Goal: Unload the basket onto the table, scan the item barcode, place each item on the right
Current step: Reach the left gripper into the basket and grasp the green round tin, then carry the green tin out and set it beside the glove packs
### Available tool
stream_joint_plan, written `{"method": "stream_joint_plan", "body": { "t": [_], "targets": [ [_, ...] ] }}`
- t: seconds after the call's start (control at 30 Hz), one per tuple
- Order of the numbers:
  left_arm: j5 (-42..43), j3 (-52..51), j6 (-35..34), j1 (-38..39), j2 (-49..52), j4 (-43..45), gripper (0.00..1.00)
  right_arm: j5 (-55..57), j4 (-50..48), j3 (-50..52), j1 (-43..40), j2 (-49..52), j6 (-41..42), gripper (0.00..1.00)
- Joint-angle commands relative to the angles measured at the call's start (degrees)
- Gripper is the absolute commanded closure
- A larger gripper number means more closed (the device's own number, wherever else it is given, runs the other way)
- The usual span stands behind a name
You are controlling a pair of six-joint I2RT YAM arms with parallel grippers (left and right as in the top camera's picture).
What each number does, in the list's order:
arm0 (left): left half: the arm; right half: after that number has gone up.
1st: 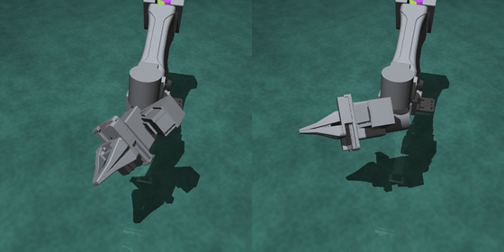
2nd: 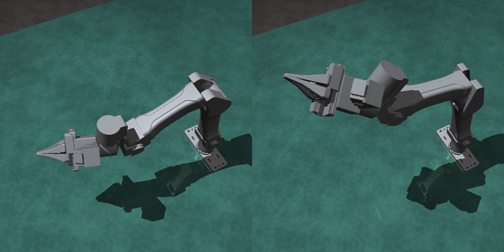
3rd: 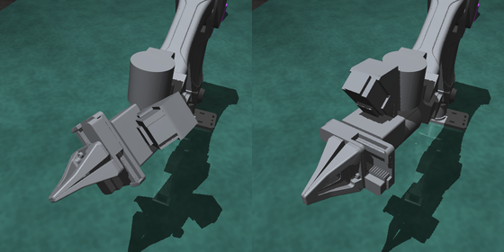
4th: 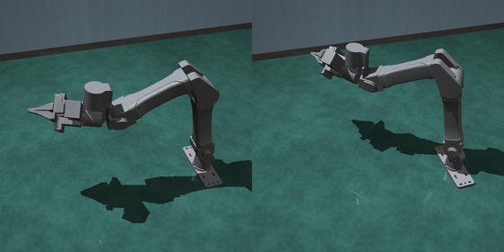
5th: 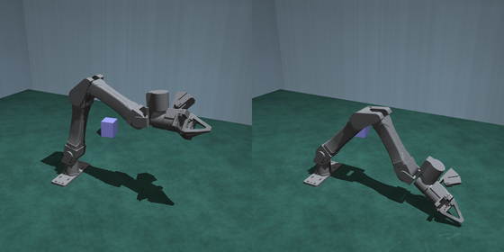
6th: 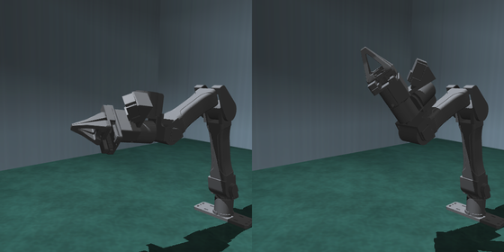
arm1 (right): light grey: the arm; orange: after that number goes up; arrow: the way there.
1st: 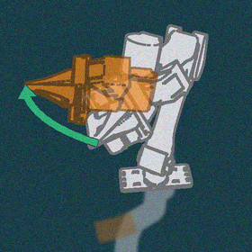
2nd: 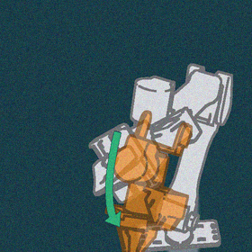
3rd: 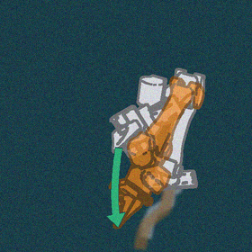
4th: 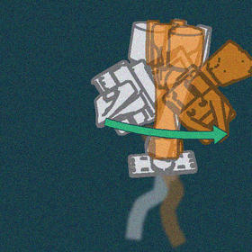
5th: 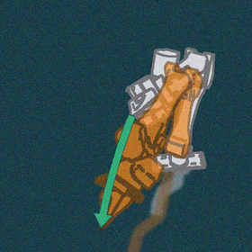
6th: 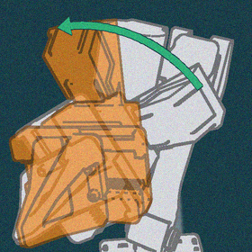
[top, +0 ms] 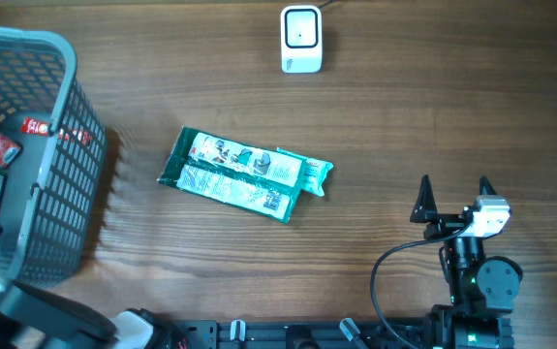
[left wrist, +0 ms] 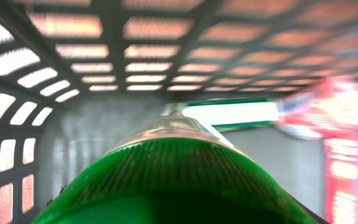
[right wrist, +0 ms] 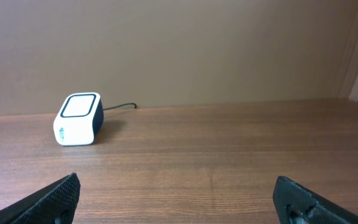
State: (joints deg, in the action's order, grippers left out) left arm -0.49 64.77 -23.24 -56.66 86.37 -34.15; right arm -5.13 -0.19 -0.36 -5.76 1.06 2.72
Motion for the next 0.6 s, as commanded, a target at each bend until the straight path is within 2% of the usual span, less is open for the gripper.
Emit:
{"method": "stream_joint_plan", "body": {
  "t": [0.0,0.23,0.37,0.47,0.57],
  "targets": [
    [9.2,0.2,-2.1,1.9,-9.0,0.4,0.43,-0.7,-0.2,0.1,0.1,-0.3,0.3,0.0],
    [29.8,0.2,-8.9,4.5,-27.4,5.8,0.41,-0.7,-0.1,0.1,0.1,-0.3,0.3,0.0],
    [38.3,0.2,-13.1,7.1,-36.9,6.3,0.41,-0.7,-0.1,0.1,0.1,-0.3,0.3,0.0],
    [43.0,0.2,-14.0,14.6,-40.3,5.8,0.42,-0.7,-0.1,0.1,0.1,-0.3,0.3,0.0],
    [43.1,0.2,-14.7,26.3,-39.5,4.5,0.42,-0.7,-0.1,0.1,0.1,-0.3,0.3,0.0]
  ]
}}
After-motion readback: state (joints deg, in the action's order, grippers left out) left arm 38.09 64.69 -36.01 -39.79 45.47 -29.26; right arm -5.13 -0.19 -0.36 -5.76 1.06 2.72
